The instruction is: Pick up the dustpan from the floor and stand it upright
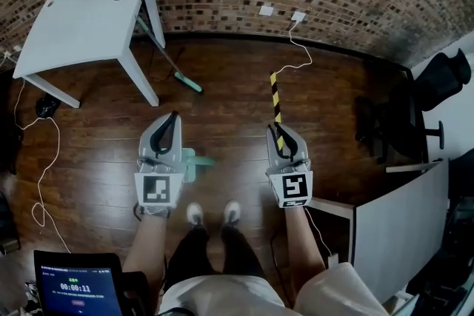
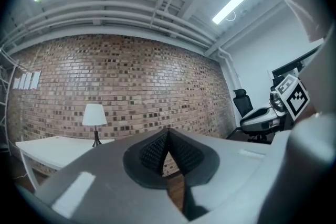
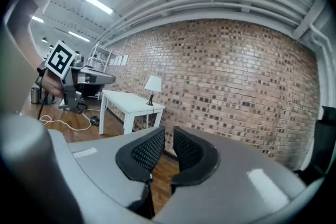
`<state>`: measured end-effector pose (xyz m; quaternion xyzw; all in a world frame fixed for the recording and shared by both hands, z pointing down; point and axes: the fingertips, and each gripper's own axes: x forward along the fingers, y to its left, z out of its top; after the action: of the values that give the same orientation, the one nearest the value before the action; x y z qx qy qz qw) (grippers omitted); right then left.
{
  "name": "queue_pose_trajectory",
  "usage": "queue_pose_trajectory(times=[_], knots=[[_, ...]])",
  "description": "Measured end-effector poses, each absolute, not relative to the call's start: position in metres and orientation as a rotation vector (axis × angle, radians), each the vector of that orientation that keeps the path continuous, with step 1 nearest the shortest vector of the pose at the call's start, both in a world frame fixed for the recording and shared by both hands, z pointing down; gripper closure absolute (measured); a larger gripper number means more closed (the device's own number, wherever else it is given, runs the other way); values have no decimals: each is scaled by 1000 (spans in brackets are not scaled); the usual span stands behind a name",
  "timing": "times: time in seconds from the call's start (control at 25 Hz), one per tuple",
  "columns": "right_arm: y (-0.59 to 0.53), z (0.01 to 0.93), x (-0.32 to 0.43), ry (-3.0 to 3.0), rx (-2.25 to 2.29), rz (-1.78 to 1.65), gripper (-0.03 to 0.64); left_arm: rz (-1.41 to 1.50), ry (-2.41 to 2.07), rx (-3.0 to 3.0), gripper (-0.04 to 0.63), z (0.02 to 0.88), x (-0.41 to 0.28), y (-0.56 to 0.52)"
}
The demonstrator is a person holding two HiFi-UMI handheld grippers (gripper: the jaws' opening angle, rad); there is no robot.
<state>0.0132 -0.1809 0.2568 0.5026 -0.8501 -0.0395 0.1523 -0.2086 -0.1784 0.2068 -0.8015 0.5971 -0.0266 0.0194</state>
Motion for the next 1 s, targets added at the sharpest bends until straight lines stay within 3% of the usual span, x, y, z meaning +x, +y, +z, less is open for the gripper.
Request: queue_pose_trajectory(times=[0.16, 1.0], knots=[[-196, 233, 27, -2420, 1554, -148, 604, -74, 1812, -2467, 600, 193, -205, -184], [-160, 128, 23, -2537, 1683, -137, 604, 61, 1747, -2352, 600, 98, -210, -129]])
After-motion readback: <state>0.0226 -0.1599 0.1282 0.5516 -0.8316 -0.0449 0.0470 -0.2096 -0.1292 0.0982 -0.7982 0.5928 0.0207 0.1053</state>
